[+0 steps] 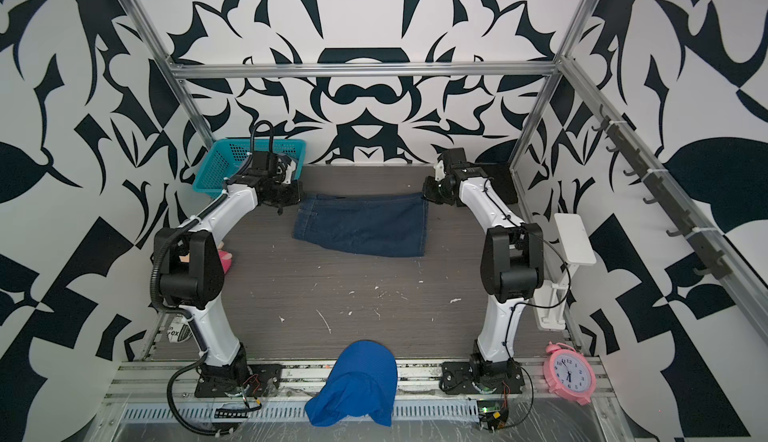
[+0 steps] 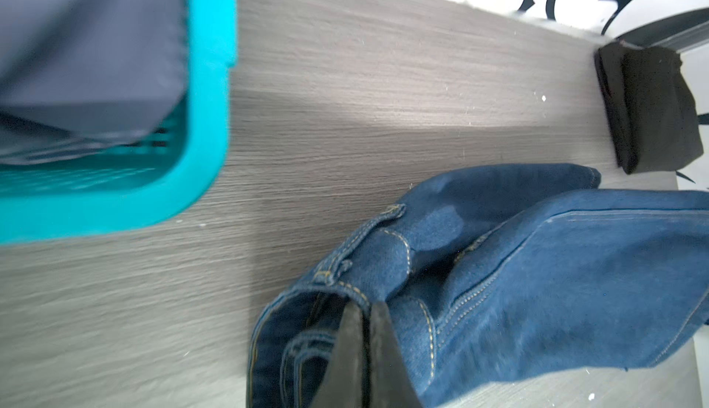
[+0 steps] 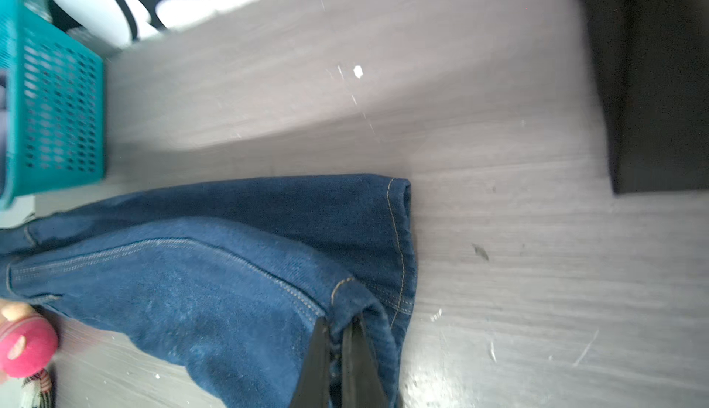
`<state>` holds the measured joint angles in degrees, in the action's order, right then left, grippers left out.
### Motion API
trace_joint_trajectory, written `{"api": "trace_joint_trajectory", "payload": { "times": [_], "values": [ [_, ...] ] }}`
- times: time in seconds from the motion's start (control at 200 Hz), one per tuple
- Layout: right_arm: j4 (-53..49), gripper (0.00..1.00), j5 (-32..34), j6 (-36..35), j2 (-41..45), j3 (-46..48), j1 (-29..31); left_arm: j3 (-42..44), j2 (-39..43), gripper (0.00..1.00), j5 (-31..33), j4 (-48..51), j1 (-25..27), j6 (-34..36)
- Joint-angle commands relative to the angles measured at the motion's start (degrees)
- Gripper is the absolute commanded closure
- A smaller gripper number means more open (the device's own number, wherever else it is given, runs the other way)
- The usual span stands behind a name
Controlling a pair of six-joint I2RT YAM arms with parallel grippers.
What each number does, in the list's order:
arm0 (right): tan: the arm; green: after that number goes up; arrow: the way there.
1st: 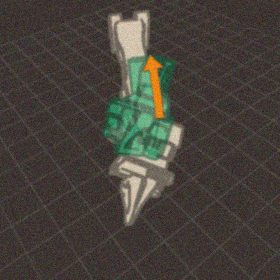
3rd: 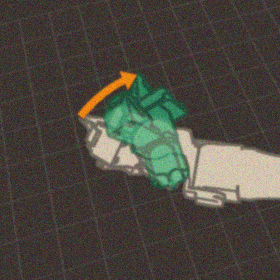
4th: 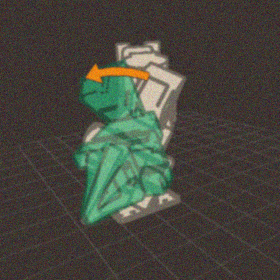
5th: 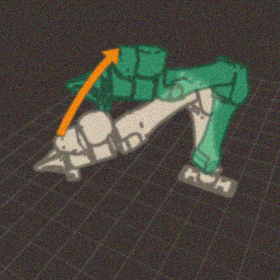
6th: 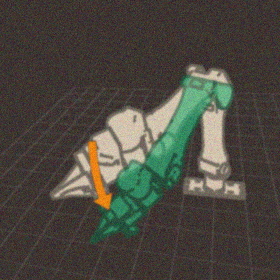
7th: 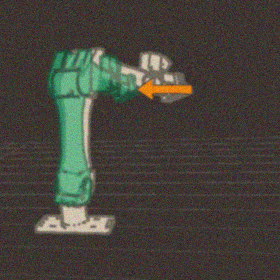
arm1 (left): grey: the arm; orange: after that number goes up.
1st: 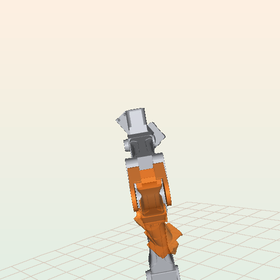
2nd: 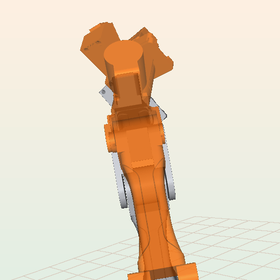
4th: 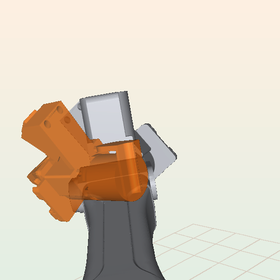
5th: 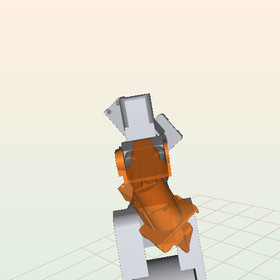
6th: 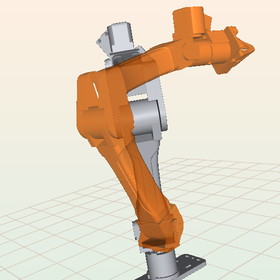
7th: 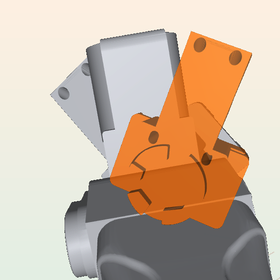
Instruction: Fold and stack the skirts
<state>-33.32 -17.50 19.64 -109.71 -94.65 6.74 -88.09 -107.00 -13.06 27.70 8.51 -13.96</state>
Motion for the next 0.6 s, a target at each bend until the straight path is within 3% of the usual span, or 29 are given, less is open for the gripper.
{"api": "trace_joint_trajectory", "payload": {
  "times": [0.0, 0.14, 0.335, 0.595],
  "values": [
    [0.60, 1.00, 1.14, 0.69, -0.53, -5.23, -0.06, 1.54, 1.28, 1.00, 1.61, -0.77, -1.75, -1.12],
    [-0.80, 1.00, 1.94, 1.06, -2.29, -8.91, -0.15, 2.80, 1.66, 1.00, 1.02, -0.62, -3.22, -0.68],
    [-1.86, 1.00, 1.81, 0.38, 2.49, -9.64, -0.23, 4.71, 6.28, 1.00, -0.50, -0.64, -3.54, -0.08],
    [3.69, 1.00, -1.13, 1.19, 19.54, 5.98, -0.24, 13.43, 18.81, 1.00, -7.20, -3.15, -3.50, -1.59]
  ]
}}
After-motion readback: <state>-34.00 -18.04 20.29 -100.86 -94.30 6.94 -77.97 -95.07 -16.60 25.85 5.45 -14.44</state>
